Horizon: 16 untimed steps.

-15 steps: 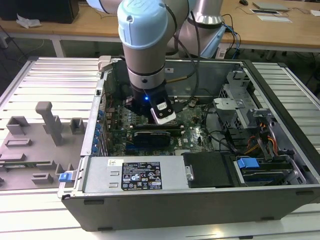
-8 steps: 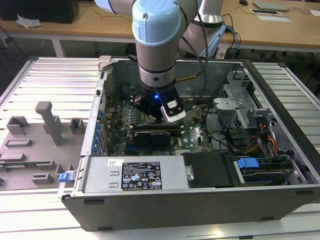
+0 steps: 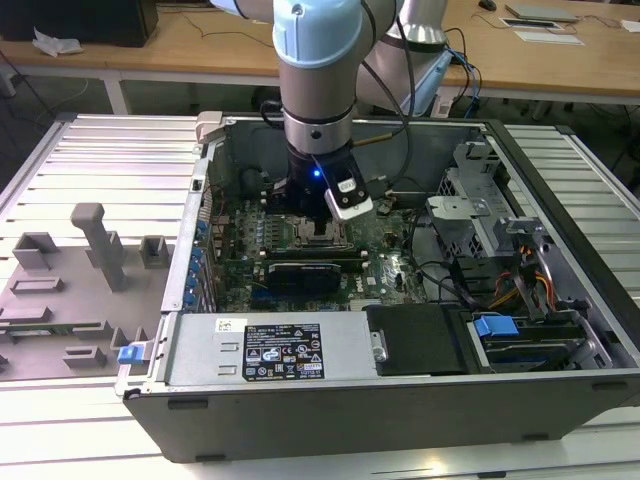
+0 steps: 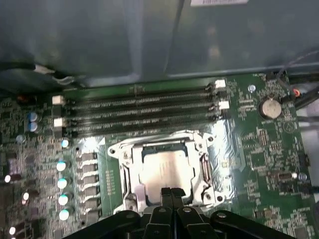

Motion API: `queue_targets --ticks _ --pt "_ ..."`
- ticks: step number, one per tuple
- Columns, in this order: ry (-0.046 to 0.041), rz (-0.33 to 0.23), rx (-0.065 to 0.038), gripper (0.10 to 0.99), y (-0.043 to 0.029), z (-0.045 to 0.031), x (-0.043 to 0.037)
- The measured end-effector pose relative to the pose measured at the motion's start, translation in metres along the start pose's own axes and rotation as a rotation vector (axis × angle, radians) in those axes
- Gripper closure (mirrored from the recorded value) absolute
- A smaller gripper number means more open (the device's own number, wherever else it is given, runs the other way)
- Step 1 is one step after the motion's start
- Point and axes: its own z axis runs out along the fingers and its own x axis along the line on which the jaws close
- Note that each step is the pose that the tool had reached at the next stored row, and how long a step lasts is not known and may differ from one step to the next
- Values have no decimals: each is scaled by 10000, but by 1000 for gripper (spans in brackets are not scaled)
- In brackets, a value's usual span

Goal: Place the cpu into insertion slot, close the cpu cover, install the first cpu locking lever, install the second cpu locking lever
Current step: 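Install the second cpu locking lever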

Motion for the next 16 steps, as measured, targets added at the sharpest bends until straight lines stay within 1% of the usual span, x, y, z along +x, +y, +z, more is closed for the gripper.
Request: queue_targets --ticks 2,5,7,8,9,11,12,14,16 --pt "-5 -5 59 980 43 5 -3" --pt "-8 -6 73 980 81 -1 -2" --pt "-6 -8 77 980 100 -30 -5" --pt "-6 -9 78 980 111 -67 -10" --pt "-7 -8 80 980 116 -89 -13" --pt "-9 -6 91 980 133 -174 -22" --pt "-9 -9 98 980 138 -197 -25" --pt "-11 -12 115 980 143 -224 -28" --pt "-13 -11 117 980 143 -224 -28"
